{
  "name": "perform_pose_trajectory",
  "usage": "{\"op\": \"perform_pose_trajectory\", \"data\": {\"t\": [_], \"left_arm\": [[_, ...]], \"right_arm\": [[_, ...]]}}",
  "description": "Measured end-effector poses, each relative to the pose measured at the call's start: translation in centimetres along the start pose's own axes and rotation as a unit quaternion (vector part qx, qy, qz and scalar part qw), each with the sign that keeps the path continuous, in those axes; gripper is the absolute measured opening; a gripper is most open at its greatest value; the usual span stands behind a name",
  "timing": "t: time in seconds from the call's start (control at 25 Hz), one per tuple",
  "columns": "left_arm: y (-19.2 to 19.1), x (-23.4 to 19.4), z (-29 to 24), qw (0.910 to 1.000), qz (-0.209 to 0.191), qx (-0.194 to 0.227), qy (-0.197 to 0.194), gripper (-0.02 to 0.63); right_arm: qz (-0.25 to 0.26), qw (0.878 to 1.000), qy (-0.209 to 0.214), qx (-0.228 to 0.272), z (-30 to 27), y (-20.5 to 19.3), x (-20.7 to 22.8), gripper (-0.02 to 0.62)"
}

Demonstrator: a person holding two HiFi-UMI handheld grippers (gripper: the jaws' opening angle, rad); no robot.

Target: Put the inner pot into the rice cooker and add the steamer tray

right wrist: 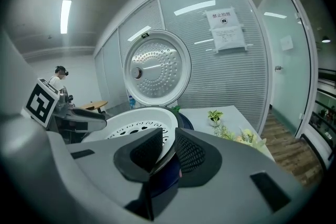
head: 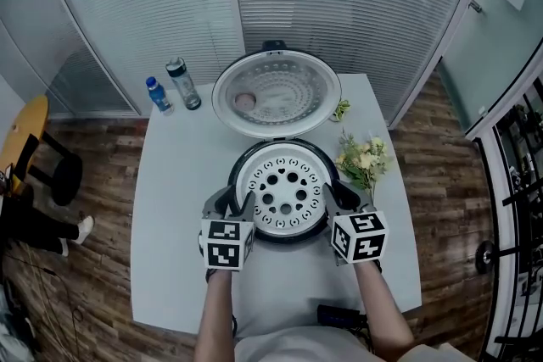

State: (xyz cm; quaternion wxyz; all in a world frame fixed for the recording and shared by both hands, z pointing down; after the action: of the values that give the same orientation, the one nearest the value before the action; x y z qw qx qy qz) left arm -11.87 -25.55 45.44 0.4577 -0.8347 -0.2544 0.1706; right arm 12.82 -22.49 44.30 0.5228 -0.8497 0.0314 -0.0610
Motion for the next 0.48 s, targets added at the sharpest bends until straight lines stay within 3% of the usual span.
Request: {"op": "perform_pose_trajectory", "data": {"t": [0.12,0.48], "left_arm": [[-0.22,0.24,-0.04,0.9998,-0.02,-0.002,0.009,0.163],[-0.2,0.1,0.31,0.9999,-0.009,0.008,0.001,0.166]], "right_arm": [[0.005,1.0,-0.003,0.002,0.21,-0.15,-0.1,0.071],[0.001,1.0,-0.006,0.005,0.67,-0.27,0.1,0.071]]}}
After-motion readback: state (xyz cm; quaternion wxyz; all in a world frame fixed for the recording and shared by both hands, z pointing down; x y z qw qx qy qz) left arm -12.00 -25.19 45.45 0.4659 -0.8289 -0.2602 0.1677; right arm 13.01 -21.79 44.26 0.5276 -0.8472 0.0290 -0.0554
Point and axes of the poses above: the fingertips, and each gripper's own axes: z backward along the fingers, x to its right, y out of its top, the point moved 8 cm from there along z, backward along the fingers, and after that the axes turned 8 degrees about -y, right-handed, at the moved point
